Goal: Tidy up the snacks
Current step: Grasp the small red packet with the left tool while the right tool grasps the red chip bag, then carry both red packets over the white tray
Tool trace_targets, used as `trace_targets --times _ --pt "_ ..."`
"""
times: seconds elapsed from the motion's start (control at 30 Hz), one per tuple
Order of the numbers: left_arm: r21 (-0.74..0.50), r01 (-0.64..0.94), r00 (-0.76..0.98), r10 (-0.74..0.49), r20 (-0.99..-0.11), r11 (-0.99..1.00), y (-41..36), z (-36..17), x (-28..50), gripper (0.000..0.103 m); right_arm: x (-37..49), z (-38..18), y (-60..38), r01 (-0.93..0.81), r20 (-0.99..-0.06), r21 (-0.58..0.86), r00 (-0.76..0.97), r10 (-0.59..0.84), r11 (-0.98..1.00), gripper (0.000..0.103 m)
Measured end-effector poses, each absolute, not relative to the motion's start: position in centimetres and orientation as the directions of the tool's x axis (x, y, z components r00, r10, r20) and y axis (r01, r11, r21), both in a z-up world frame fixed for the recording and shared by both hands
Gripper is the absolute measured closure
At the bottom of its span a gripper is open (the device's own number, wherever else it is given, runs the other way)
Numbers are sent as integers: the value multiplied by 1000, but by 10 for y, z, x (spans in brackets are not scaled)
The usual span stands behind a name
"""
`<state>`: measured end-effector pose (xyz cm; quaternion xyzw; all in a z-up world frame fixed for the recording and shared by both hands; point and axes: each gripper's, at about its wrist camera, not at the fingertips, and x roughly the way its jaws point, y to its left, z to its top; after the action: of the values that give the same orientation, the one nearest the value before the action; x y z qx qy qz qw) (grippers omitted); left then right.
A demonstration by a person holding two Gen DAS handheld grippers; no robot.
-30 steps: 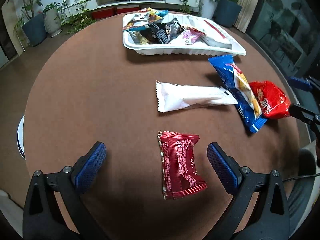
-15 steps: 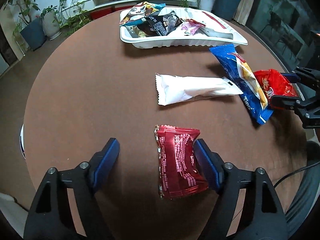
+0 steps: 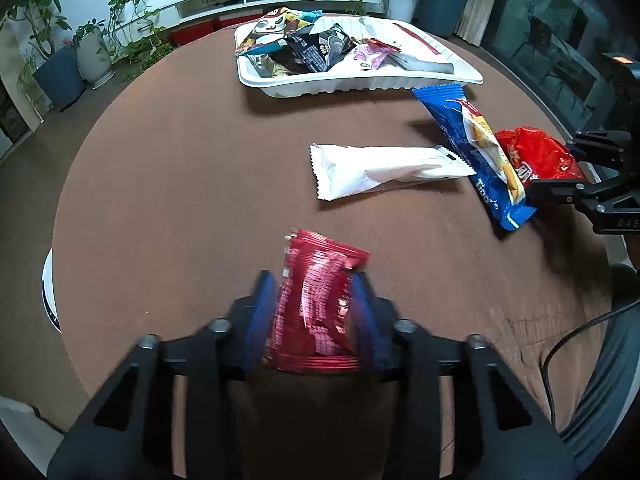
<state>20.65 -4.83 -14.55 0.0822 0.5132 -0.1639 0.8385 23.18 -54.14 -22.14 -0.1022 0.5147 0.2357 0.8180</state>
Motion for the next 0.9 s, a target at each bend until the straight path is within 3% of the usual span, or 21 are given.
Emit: trace_targets --times 0.4,0.9 --pt "-60 398 405 -234 -884 915 -48 -144 199 76 217 -214 -548 -457 -864 134 380 330 879 68" --pt "-222 368 410 -372 -833 903 -34 -125 192 78 194 -197 -588 -292 -756 383 446 479 877 71"
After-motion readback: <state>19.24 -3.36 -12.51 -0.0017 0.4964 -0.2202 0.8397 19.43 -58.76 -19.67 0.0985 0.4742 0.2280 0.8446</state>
